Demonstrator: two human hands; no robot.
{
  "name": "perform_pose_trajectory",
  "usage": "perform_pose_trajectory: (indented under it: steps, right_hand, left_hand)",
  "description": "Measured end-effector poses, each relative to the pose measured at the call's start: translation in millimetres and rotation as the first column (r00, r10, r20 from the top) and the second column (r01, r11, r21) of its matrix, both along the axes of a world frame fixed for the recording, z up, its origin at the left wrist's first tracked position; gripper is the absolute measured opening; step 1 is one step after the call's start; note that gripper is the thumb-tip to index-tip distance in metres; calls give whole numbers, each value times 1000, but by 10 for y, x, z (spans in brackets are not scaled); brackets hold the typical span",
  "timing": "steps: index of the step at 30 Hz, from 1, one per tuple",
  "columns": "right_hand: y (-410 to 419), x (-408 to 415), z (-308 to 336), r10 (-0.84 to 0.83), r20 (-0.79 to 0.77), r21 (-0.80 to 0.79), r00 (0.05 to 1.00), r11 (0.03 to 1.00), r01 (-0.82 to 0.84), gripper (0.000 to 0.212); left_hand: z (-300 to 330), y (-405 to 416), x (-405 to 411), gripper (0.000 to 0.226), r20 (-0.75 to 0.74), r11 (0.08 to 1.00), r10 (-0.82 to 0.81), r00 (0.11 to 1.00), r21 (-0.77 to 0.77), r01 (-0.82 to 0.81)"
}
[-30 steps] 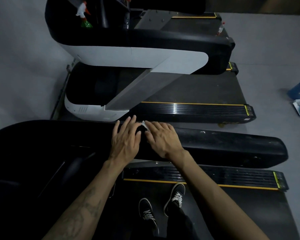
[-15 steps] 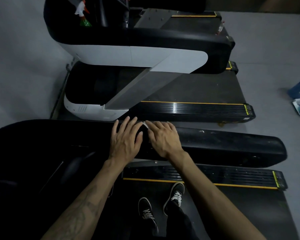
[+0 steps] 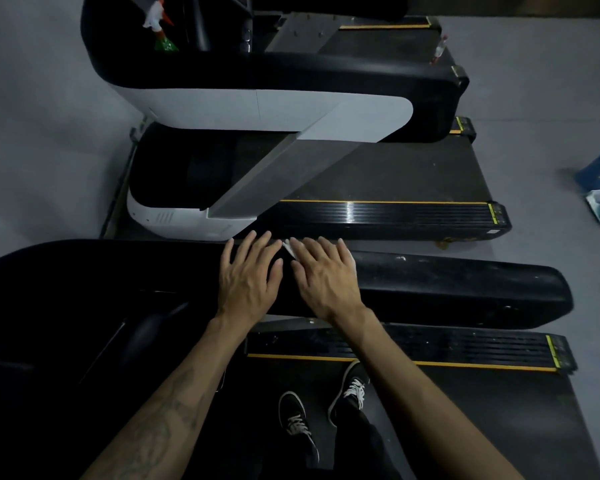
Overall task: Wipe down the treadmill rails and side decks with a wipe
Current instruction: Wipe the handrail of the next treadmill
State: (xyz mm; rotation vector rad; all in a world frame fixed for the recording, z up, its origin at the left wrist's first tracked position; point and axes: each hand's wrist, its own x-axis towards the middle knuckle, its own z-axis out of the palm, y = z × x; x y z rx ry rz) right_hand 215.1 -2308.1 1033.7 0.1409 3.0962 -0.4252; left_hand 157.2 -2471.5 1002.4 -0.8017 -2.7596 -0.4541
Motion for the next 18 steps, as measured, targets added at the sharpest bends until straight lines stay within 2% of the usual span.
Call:
perform_pose_trajectory:
  steps: [6,13,18]
  right_hand:
    - [18,166,-25,-9,-28,40,1000,999,10,66]
    - [16,329,-25,88,-57,12,994,996,-88,75]
    - [171,94,32,83,37,43,996,996,-84,72]
  left_hand:
    - [7,-7,2,46,23,1000,3,1000,0,-3]
    - [-1,-10,8,46,20,1000,3,1000,1,-3]
    - [12,-13,5,47,39,1000,-8,999,-3,8]
